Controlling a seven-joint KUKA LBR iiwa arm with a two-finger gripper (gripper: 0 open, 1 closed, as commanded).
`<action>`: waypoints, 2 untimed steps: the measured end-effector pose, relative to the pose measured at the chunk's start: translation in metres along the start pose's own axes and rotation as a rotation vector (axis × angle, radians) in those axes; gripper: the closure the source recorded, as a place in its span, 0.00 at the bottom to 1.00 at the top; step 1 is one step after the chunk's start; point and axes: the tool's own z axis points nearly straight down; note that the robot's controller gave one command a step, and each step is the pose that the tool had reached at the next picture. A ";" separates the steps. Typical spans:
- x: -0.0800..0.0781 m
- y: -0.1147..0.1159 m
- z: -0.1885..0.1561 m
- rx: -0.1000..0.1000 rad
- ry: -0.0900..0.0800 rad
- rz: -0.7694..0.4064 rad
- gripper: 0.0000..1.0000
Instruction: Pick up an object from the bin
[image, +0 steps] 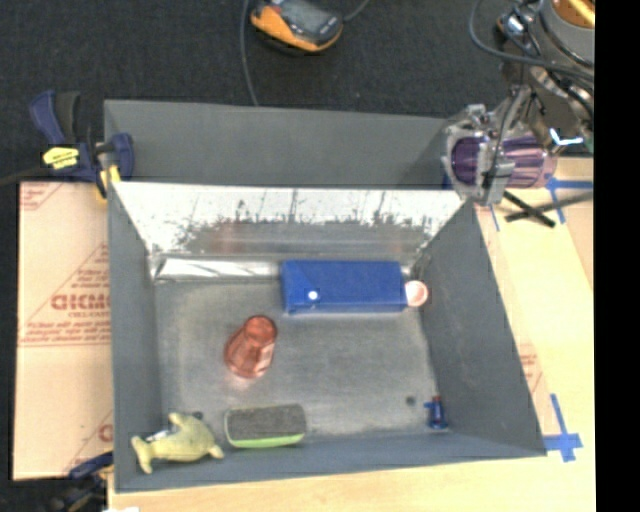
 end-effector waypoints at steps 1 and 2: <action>0.025 0.020 0.041 0.003 0.005 -0.066 0.00; 0.009 0.023 0.105 0.001 -0.007 -0.019 0.00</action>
Offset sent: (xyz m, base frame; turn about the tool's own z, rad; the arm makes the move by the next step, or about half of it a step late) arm -0.0107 0.0232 -0.1105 -0.0140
